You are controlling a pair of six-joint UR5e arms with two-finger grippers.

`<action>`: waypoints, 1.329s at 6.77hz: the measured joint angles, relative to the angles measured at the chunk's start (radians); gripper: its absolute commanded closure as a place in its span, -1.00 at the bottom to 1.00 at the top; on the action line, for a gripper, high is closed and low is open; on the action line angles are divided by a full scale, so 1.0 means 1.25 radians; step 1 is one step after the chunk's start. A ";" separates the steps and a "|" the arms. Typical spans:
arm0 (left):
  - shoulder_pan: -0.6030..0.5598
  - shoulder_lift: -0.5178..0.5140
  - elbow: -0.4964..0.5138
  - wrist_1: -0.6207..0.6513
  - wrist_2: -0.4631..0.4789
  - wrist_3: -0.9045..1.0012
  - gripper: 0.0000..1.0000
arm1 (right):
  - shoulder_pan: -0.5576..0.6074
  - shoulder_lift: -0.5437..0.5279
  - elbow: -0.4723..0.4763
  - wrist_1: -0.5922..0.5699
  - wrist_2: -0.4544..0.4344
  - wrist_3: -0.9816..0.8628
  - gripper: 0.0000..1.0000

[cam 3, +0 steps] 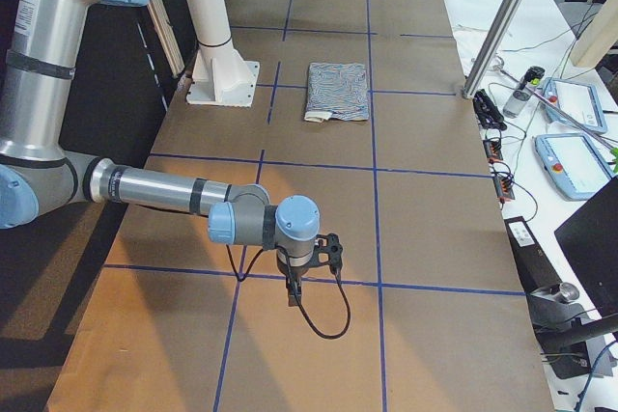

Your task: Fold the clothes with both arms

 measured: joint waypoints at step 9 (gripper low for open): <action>0.001 0.035 0.006 0.001 -0.064 0.002 -1.00 | -0.001 0.008 0.008 0.002 0.000 -0.009 -1.00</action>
